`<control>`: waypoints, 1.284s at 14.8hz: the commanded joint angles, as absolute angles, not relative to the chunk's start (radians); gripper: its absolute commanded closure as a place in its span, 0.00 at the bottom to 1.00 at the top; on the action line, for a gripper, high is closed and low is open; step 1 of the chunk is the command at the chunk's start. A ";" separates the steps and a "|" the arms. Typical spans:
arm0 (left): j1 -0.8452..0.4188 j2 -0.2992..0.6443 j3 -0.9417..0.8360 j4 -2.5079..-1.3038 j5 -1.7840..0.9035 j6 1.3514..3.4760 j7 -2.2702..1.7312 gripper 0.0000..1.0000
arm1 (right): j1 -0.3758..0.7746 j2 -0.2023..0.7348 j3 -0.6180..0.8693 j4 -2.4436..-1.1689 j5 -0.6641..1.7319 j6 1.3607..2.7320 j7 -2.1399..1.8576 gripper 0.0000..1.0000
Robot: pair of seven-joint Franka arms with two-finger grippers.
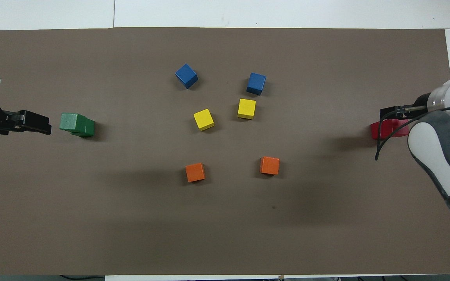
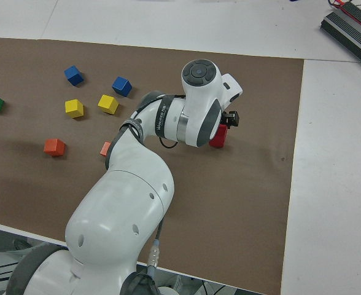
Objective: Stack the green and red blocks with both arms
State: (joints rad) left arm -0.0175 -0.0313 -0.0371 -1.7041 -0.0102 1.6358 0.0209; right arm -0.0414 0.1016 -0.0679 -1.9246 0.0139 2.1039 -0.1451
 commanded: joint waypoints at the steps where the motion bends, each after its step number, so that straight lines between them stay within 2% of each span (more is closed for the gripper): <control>1: -0.012 -0.044 -0.035 -1.698 -0.026 1.624 0.015 0.00 | -0.035 0.077 -0.051 -1.766 0.023 1.912 -0.149 0.00; 5: -0.012 -0.046 -0.035 -1.700 -0.026 1.624 0.015 0.00 | -0.035 0.037 -0.021 -1.626 0.025 1.708 -0.146 0.00; 9: -0.014 -0.046 -0.035 -1.700 -0.026 1.624 0.015 0.00 | -0.037 -0.029 -0.021 -1.608 0.021 1.551 -0.146 0.00; 19: -0.012 -0.046 -0.035 -1.700 -0.026 1.623 0.015 0.00 | -0.037 -0.025 -0.014 -1.623 0.011 1.566 -0.140 0.00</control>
